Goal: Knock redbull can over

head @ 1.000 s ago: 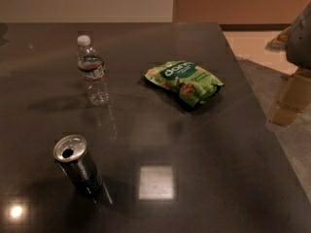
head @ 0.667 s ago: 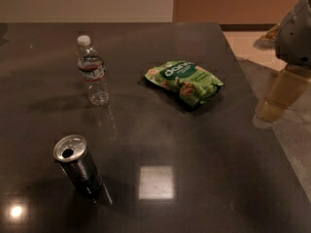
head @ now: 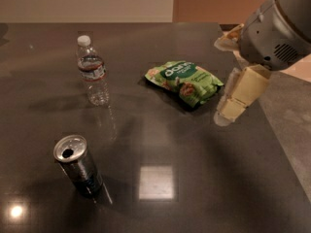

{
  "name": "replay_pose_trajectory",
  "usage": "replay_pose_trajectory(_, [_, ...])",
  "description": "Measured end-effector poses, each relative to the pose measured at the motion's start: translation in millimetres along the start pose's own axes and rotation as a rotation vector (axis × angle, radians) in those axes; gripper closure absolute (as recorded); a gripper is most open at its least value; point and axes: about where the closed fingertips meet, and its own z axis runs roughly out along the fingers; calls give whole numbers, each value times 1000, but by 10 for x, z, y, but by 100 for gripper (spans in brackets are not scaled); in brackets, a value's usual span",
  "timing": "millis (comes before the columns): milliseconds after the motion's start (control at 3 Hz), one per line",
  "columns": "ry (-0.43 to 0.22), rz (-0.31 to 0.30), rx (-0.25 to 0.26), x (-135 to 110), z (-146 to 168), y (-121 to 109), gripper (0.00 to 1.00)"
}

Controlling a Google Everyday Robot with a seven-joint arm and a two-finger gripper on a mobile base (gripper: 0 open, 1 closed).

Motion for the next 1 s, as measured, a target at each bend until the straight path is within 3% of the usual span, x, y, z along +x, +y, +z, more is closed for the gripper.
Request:
replay_pose_trajectory(667, [-187,-109,-105,-702,514,322,0])
replay_pose_trajectory(1000, [-251,-170,-165,-1016,777,485,0])
